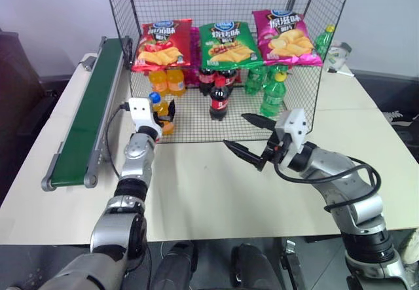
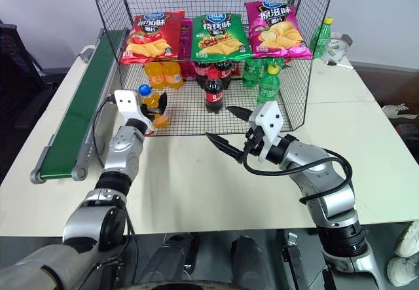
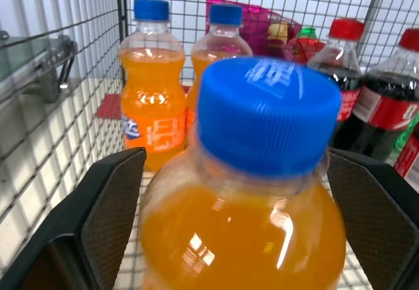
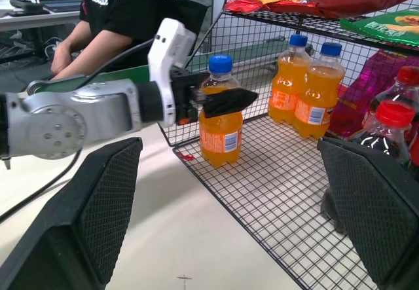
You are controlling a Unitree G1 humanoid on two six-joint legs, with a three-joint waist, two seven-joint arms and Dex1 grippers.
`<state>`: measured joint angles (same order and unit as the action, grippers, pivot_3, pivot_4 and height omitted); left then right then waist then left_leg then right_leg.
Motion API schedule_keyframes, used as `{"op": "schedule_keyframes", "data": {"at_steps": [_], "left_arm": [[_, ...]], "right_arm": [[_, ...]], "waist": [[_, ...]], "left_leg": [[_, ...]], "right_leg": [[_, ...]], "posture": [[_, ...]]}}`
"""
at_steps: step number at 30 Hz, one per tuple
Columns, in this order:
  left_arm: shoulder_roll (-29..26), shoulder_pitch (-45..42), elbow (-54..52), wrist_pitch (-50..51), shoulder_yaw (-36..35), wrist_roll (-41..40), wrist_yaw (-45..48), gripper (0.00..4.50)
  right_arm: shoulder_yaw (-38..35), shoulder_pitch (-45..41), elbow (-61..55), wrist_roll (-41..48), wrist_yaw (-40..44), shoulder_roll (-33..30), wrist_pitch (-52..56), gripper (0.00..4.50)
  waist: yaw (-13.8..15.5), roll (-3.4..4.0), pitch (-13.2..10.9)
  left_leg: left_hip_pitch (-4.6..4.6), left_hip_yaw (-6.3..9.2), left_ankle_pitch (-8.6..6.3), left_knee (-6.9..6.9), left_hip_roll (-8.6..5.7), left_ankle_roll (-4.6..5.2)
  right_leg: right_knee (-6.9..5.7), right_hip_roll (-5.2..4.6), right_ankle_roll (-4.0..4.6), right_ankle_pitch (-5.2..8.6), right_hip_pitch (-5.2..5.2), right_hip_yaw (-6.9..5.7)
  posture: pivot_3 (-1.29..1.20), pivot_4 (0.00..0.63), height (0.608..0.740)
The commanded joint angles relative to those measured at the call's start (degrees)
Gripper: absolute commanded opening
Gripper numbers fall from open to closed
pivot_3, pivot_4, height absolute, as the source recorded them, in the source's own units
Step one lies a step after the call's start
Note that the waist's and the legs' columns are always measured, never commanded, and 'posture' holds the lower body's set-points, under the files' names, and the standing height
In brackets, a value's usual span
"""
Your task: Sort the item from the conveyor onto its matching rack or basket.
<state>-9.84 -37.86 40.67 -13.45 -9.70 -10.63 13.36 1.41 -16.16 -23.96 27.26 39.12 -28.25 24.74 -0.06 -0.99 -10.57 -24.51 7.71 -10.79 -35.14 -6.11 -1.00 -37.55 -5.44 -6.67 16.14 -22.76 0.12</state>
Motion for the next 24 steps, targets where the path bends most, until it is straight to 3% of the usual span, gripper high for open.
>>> {"op": "schedule_keyframes", "data": {"at_steps": [1,8,13,17,24], "left_arm": [[-1.7,3.6,-12.7,6.9,0.4,-1.3,1.2,4.44],[-5.1,11.7,-32.2,19.8,1.0,-3.4,4.4,4.44],[-13.5,20.0,-47.3,31.9,-1.8,-11.4,12.5,4.44],[-20.9,25.9,-54.3,40.7,-7.0,-18.5,16.9,4.44],[-27.1,32.8,-61.4,46.5,-12.6,-23.7,20.1,4.44]], "right_arm": [[-1.1,-0.6,-2.8,0.4,0.1,-0.4,-0.8,4.50],[-1.4,-0.6,-2.5,0.6,0.7,-1.0,-0.7,4.50],[-2.9,-0.5,-1.3,0.4,1.7,-2.6,-1.1,4.50],[-4.5,-0.5,0.3,0.5,3.1,-4.5,-1.7,4.50],[-5.8,-0.5,2.7,0.0,5.4,-6.4,-2.9,4.50]], "waist": [[-0.4,0.00,0.0],[-0.5,0.03,0.0],[-0.7,0.08,0.0],[-0.6,0.13,0.0],[-0.3,0.13,0.0]], "left_leg": [[0.00,0.01,0.00,0.00,0.01,0.00],[0.01,0.02,0.00,0.01,0.01,-0.01],[0.02,0.02,0.00,0.02,0.04,-0.01],[0.04,0.00,-0.01,0.07,0.07,-0.01],[0.04,0.02,-0.02,0.04,0.06,0.00]], "right_leg": [[0.00,0.01,0.00,0.00,-0.01,0.00],[-0.01,-0.02,0.01,0.01,0.00,0.01],[0.00,-0.05,0.03,0.01,0.01,0.02],[0.00,-0.06,0.04,0.02,-0.02,0.06],[0.07,-0.12,0.05,0.03,0.03,0.09]], "posture": [[0.00,0.150,0.740],[0.00,0.150,0.740],[0.00,0.150,0.740],[0.00,0.150,0.740],[0.00,0.150,0.740]]}}
